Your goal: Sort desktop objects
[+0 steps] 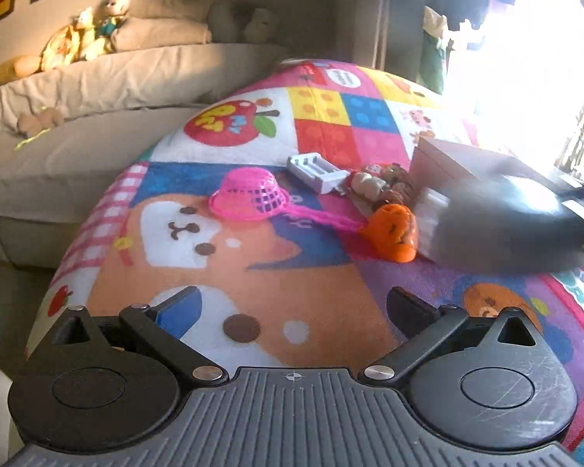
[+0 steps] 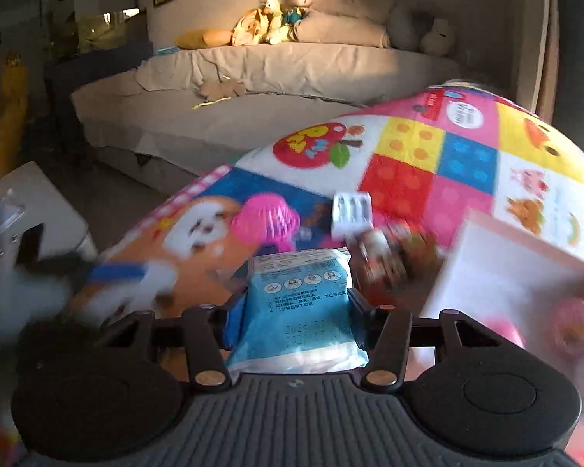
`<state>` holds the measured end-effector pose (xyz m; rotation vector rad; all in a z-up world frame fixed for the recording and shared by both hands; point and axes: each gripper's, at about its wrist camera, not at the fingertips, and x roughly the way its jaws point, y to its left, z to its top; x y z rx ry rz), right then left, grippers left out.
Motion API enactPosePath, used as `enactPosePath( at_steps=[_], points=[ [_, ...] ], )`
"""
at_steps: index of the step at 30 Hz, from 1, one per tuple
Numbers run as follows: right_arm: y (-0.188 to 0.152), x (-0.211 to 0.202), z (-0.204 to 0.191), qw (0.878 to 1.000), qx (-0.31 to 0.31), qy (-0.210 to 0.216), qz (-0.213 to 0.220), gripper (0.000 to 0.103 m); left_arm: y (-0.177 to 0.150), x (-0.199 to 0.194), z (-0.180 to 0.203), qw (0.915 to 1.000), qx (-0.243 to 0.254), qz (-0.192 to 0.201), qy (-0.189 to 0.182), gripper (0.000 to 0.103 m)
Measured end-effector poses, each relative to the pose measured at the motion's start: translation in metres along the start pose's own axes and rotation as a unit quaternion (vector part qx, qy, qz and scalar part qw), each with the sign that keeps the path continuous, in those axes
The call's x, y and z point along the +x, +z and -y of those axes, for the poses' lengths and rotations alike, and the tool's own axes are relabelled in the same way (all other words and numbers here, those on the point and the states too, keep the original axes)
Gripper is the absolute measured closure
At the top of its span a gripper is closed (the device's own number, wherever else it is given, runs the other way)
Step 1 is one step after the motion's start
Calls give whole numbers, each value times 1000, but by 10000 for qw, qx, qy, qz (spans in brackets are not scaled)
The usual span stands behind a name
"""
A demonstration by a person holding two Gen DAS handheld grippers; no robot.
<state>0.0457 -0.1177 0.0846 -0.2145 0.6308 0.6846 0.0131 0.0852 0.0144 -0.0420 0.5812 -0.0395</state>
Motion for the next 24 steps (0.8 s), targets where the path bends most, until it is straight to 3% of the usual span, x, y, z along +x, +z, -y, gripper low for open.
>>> enactPosePath(
  at_steps=[3,7,8,9,11,14,16,18,24],
  points=[
    [-39,-37,8,9997,110,-181,-105,51,9,3,12,9996,169,7,-223,0],
    [-84,-54,15,9973,239,-625,-307,46,33,16,38,9970,563,252,-477,0],
    [-91,-57,17,9965,319,-711,-292,40,38,21,45,9960,680,271,-510,2],
    [-97,-60,20,9959,429,-764,-233,35,43,29,52,9955,748,231,-531,11],
    [-104,-67,26,9943,701,-802,-47,30,51,44,64,9951,765,4,-624,25],
    [-111,-77,30,9914,945,-880,206,26,59,66,77,9955,715,-206,-589,26],
    [-114,-81,31,9906,945,-948,275,25,60,77,82,9956,762,-288,-452,32],
    [-116,-82,30,9903,892,-1013,314,23,60,86,83,9953,738,-468,-408,47],
    [-118,-87,33,9885,922,-1109,451,18,50,78,78,9940,833,-611,-352,52]
  ],
)
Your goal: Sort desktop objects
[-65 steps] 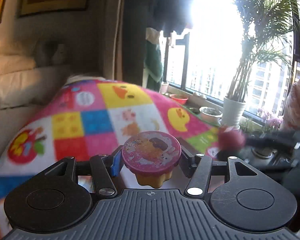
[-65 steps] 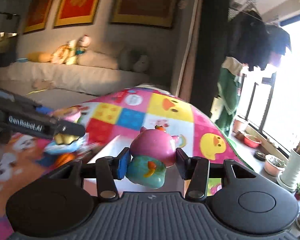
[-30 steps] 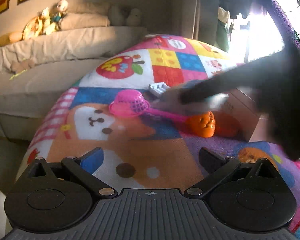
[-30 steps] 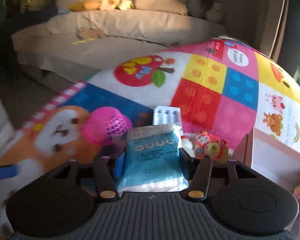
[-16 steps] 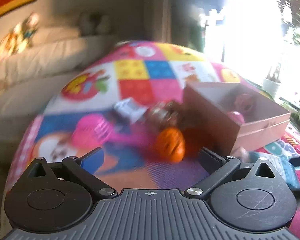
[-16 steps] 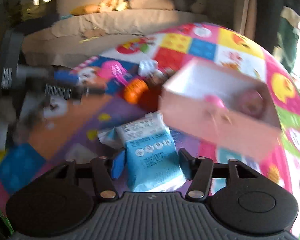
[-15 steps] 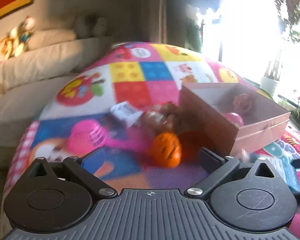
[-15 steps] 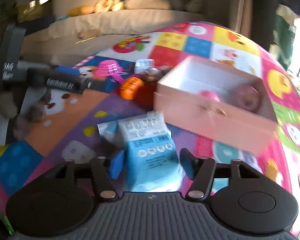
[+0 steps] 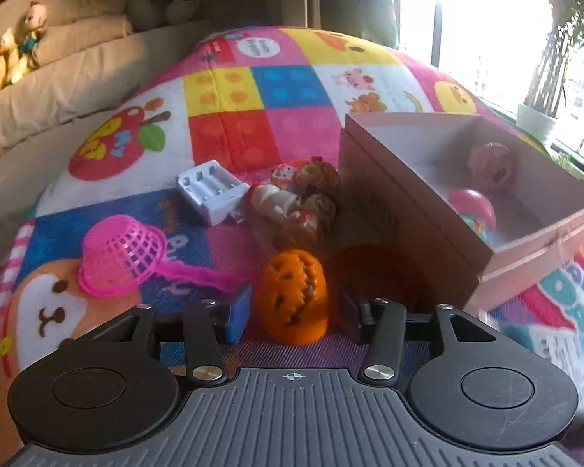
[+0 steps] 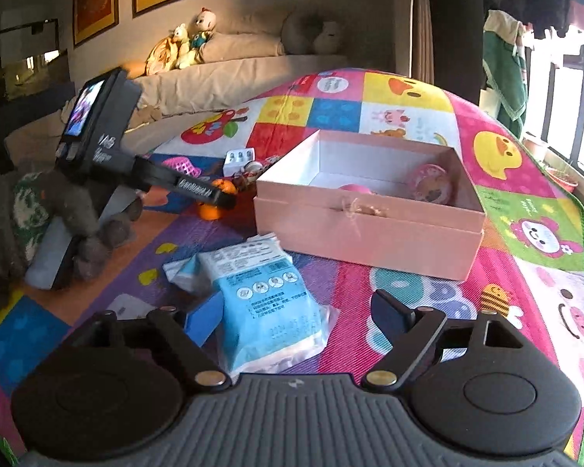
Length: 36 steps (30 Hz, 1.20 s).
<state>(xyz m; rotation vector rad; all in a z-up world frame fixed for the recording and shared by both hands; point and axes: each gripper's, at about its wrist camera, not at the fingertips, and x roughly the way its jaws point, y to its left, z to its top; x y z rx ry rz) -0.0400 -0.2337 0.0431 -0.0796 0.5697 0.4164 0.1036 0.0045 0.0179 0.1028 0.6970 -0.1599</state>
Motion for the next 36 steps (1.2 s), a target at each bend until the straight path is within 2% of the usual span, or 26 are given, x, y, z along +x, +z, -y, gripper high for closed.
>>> enactPosePath(
  at_steps=[3,7,9,11,13,15,18,21,25,27,29,33,36],
  points=[
    [3,1,1,10000,61,-47,43,16,-10,-13,-8,10000,-15,-56,-22,62],
    [5,2,-2,10000,28,-21,72,15,-32,-45,-16,9998,69,-91,-167,62],
    [5,3,-3,10000,15,1,83,10,-44,-57,-20,9997,153,-127,-133,58],
    [4,4,-4,9999,39,-4,92,8,-53,-66,-24,9995,249,-147,115,54],
    [5,7,-4,9999,87,2,86,7,-57,-70,-29,9985,331,-96,428,43],
    [6,10,-5,9999,119,15,86,6,-55,-75,-35,9994,161,-38,291,22],
    [6,14,-9,9999,107,18,63,5,-50,-79,-34,9997,-79,74,-213,6],
    [2,18,-13,10000,63,-9,-1,5,-49,-76,-17,9985,91,155,-516,4],
    [-3,18,-14,9999,-16,-99,-63,4,-52,-63,4,9992,359,148,-61,1],
    [-5,16,-15,9998,-133,-127,-50,4,-53,-56,5,9995,286,-24,89,0],
    [-4,14,-17,9995,-305,-116,-8,4,-55,-52,4,9995,181,-265,63,0],
    [3,16,-15,9992,-282,282,-36,0,-63,-56,-7,9991,-156,-366,-108,0],
    [5,30,-20,9984,-167,468,-266,0,-68,-62,-13,9992,-162,-336,-123,0]
  ],
)
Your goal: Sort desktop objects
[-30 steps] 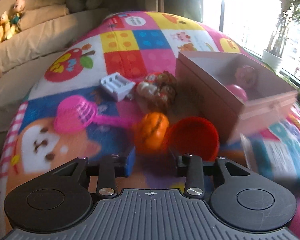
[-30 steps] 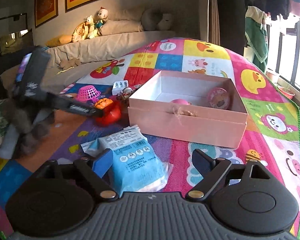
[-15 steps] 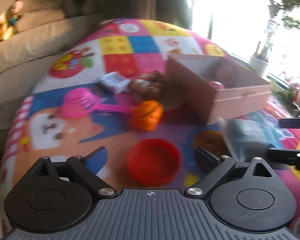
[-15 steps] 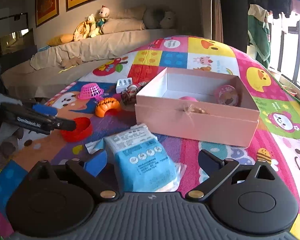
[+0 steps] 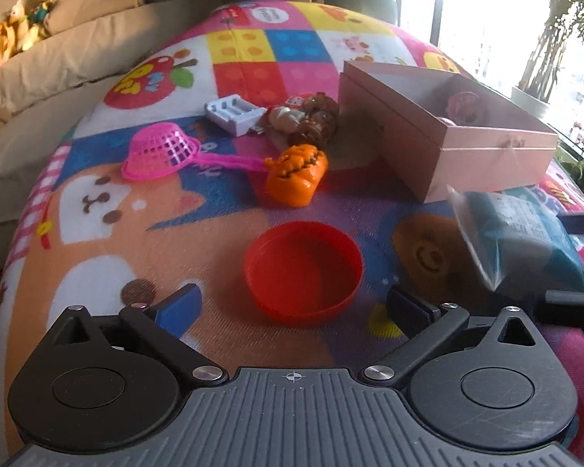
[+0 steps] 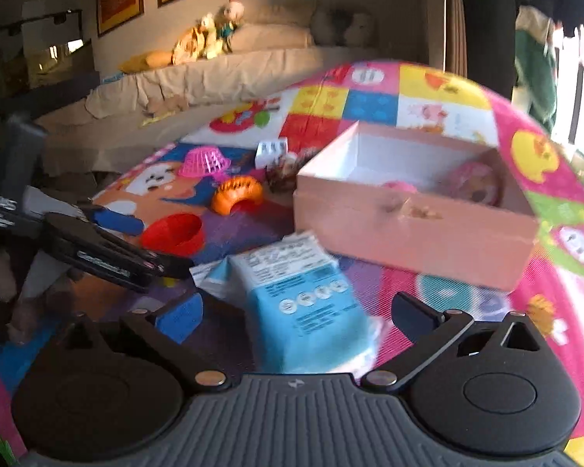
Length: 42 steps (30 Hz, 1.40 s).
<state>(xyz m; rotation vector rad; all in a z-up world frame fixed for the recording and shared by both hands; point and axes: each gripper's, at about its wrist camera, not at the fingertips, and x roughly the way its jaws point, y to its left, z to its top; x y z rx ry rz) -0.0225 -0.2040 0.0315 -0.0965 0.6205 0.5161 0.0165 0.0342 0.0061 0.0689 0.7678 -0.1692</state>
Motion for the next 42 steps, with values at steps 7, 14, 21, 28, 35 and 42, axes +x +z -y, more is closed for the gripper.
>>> enactPosePath(
  at_steps=[7,14,21,28,35,42],
  points=[
    [6,-18,-15,9972,-242,583,414,0,-4,-2,1,10000,61,51,48,0],
    [16,12,7,9956,776,516,-139,11,-7,-6,5,9998,75,72,165,0],
    [20,28,-8,9935,859,659,-353,30,0,-3,2,10000,-45,-2,24,0],
    [13,14,12,9944,949,138,-454,36,14,11,7,9998,-139,115,12,3],
    [5,-8,10,9944,747,313,-684,42,12,2,24,9988,405,255,31,34],
    [37,-64,22,9968,759,149,200,47,57,-65,38,9892,635,1291,-260,34]
  ],
)
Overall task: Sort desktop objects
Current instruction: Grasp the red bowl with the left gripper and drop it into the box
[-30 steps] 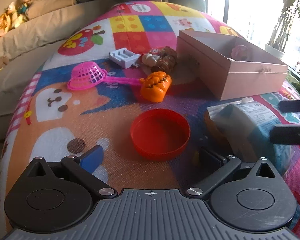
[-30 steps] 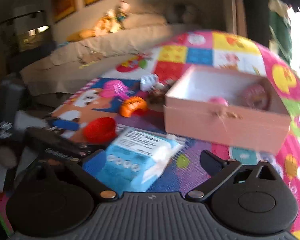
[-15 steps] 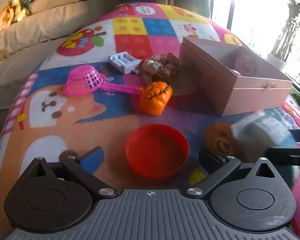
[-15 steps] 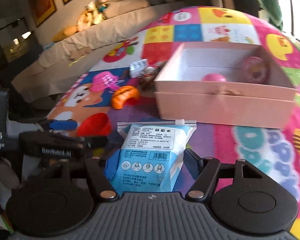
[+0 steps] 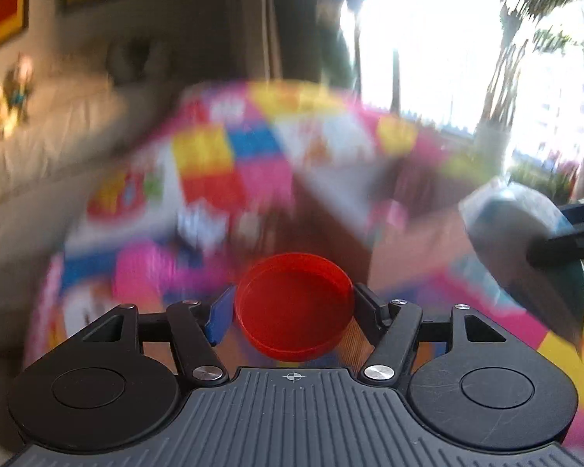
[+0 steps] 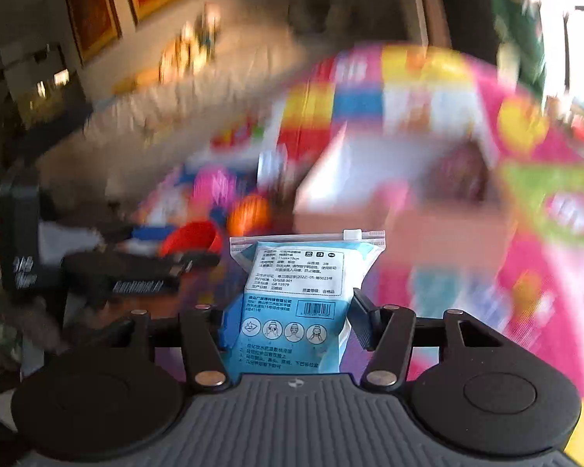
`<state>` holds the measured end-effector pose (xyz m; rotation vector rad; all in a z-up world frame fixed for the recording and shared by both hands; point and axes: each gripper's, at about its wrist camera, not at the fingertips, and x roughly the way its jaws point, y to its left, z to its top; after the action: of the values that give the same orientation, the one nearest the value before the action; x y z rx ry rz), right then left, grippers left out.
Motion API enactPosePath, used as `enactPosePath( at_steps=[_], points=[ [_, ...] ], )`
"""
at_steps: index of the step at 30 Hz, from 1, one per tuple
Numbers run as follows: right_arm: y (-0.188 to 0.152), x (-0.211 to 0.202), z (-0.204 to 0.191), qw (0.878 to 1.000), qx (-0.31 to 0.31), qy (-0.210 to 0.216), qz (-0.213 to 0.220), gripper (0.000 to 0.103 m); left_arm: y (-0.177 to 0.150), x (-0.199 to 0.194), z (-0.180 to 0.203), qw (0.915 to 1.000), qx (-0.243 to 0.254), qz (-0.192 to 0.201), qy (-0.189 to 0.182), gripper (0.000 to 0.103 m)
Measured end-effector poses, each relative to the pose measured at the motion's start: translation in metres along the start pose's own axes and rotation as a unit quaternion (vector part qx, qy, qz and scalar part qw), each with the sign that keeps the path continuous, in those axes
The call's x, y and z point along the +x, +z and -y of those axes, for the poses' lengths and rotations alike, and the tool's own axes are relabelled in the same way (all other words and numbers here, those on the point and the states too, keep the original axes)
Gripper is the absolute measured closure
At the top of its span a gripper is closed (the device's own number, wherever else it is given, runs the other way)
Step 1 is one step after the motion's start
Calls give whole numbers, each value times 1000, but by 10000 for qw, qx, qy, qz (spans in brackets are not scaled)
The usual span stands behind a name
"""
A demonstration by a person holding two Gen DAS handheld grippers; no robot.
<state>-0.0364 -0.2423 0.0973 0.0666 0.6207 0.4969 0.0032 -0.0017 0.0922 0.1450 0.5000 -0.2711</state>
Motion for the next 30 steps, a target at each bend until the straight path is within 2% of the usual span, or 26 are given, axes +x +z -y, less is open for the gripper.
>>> enactPosePath(
  at_steps=[3,6,10,11,12,13,14,15,18,22,25,30],
  points=[
    [33,-41,3,9956,-182,-301,872,47,41,-12,5,9985,15,516,-182,34],
    [58,-64,7,9841,-503,-761,1522,47,75,2,17,9964,69,723,-428,33],
    [80,-66,29,9738,-563,-1209,1844,47,109,55,34,9959,-46,638,-645,34],
    [83,-63,36,9729,-510,-1296,1848,47,115,69,38,9947,-81,614,-822,33],
    [87,-59,44,9721,-435,-1377,1846,47,120,82,43,9937,-46,573,-960,27],
    [89,-56,51,9721,-365,-1401,1844,47,123,94,47,9947,-17,512,-897,20],
    [91,-51,57,9728,-291,-1400,1825,47,125,104,50,9962,-34,445,-745,9],
    [93,-44,64,9738,-213,-1400,1782,47,122,109,48,9969,-95,401,-675,7],
    [94,-24,79,9764,-154,-1440,1602,47,103,109,33,9975,-337,169,-603,6],
    [95,11,88,9821,-168,-1401,1248,47,59,93,14,9989,-350,-121,-277,4],
    [97,46,90,9848,-240,-1390,1009,47,30,78,0,9984,-435,-299,-188,4],
    [89,113,85,9801,-542,-1883,312,47,-6,56,-17,9971,-547,-525,43,3]
  ],
)
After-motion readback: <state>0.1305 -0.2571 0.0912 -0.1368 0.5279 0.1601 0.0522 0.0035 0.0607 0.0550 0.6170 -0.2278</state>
